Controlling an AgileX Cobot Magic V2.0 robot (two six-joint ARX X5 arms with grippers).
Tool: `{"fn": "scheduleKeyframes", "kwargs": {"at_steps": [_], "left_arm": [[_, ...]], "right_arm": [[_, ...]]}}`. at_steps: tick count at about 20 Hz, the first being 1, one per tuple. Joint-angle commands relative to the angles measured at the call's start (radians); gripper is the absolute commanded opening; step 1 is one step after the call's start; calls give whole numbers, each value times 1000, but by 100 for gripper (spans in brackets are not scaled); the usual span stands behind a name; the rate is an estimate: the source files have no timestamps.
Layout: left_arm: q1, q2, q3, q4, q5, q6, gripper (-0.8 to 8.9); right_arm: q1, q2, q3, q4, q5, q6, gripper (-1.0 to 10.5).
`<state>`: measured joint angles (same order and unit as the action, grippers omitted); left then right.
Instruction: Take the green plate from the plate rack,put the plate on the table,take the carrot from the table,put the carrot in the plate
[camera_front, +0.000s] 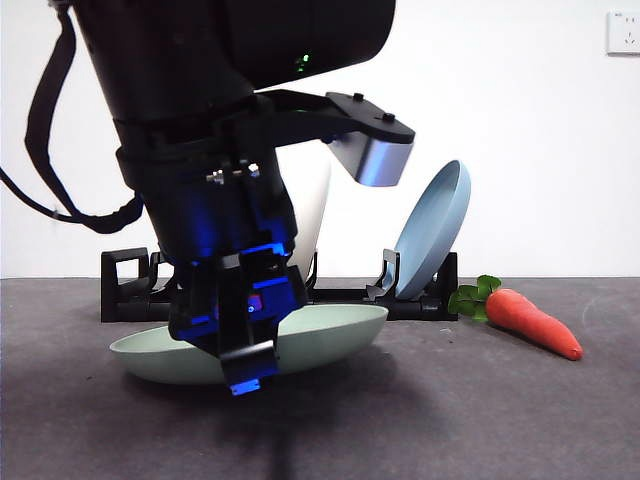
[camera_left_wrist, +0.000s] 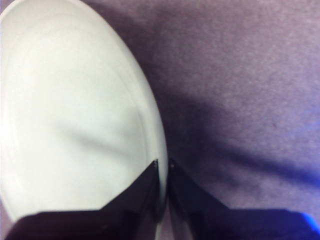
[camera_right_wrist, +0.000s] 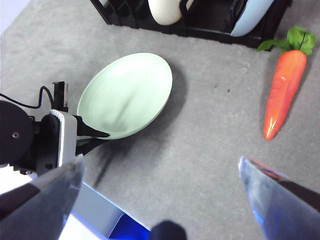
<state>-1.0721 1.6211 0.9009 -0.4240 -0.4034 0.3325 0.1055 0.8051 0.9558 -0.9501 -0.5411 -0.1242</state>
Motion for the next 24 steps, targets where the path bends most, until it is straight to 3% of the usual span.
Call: {"fn": "scheduleKeyframes", "kwargs": {"at_steps": [1,2,3,7,9,11,14,18,24], "left_arm": [[-2,11,-14,-23,69,-2,195],[-2,11,-14,-30,70,-2,290],[-2,11,-14,-32,65,-2,323],[-2,10,0,-39,44,-11,323],[-2,-2,42,-78,37,-58,323],[-4,-39,111,-143,39,-139,323],[-8,-137,244,-236,46,-248,323],[-9,-283,446,-313,85,-393,323],[-8,-461,633,-341,94,-393,322]], "right_arm": [[2,6,2,4,-3,-5,595],[2,6,2,4,-3,-5,595],[2,6,2,4,-3,-5,595],[2,8,2,5,-2,-5,595],[2,24,2,23,3,-5,595],[2,60,2,67,60,1,595],[1,165,2,178,143,24,595],[2,365,2,367,185,45,594],[3,658,2,630,286,46,593]]}}
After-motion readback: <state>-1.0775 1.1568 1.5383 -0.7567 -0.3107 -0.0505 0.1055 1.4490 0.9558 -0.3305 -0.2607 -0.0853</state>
